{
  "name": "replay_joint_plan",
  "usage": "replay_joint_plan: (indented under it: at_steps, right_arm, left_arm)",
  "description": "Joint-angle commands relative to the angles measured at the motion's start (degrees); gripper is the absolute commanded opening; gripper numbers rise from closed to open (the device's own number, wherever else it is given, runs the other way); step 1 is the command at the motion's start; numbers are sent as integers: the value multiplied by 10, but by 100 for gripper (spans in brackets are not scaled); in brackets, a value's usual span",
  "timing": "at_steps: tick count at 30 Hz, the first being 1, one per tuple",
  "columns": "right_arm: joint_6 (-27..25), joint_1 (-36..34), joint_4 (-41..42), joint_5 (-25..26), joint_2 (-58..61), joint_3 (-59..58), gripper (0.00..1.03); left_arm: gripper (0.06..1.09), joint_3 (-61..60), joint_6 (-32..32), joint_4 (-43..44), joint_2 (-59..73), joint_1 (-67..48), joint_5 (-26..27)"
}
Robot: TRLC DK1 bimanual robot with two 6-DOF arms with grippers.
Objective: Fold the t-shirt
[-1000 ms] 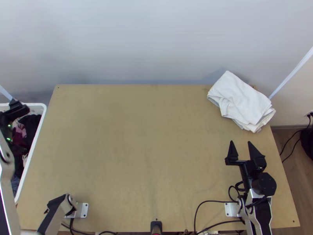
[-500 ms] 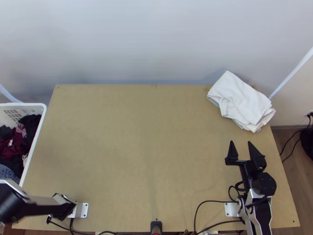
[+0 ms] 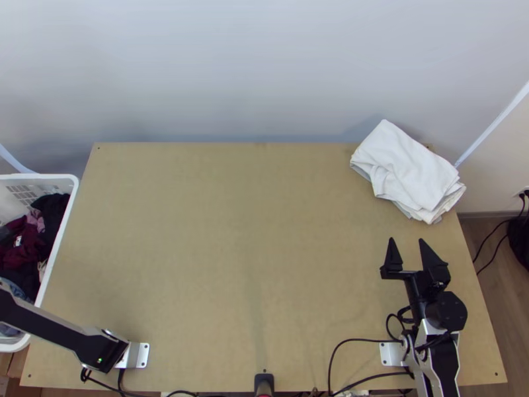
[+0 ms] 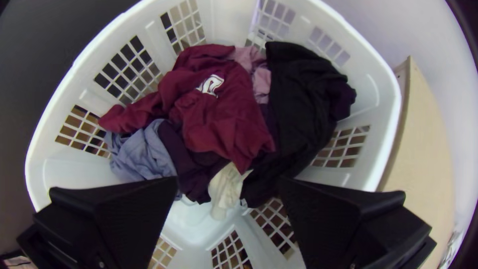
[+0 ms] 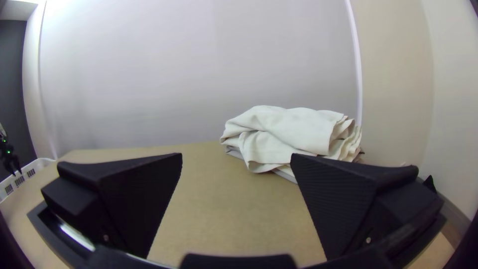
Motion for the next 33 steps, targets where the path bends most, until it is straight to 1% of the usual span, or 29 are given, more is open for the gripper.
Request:
replay_joint_plan:
  at_steps: [1, 2, 5, 7, 14, 15, 16, 17, 19, 21, 22, 28, 33]
  right_arm:
    - [9, -1, -11, 5, -5, -2, 98]
    - [9, -1, -11, 5, -5, -2, 98]
    - [9, -1, -11, 5, -5, -2, 98]
    - [9, -1, -11, 5, -5, -2, 98]
    - [9, -1, -11, 5, -5, -2, 98]
    - [9, -1, -11, 5, -5, -2, 98]
    - [9, -1, -11, 5, -5, -2, 98]
    - [9, -1, -11, 5, -5, -2, 98]
    - [9, -1, -11, 5, -5, -2, 98]
    - [10, -1, -11, 5, -5, -2, 98]
    - [10, -1, -11, 5, -5, -2, 98]
    - [9, -1, -11, 5, -5, -2, 98]
    - [9, -1, -11, 5, -5, -2, 98]
  left_arm:
    - [103, 40, 25, 6, 68, 8, -12]
    - [103, 50, 28, 10, 85, 9, -13]
    - [97, 62, 39, 44, 121, 10, -13]
    - [97, 69, 42, 64, 142, 9, -13]
    - [97, 85, 39, 91, 185, -1, -13]
    - [95, 86, 39, 92, 187, -2, -13]
    - [89, 86, 39, 99, 191, -3, -13]
    - [80, 84, 38, 109, 193, -3, -13]
    - [49, 83, 30, 128, 196, -3, -13]
    - [14, 82, 24, 150, 192, -2, -6]
    - [10, 82, 20, 153, 189, -2, -2]
    - [10, 89, 18, 157, 175, 3, 5]
    - [10, 87, -16, 149, 114, 7, 9]
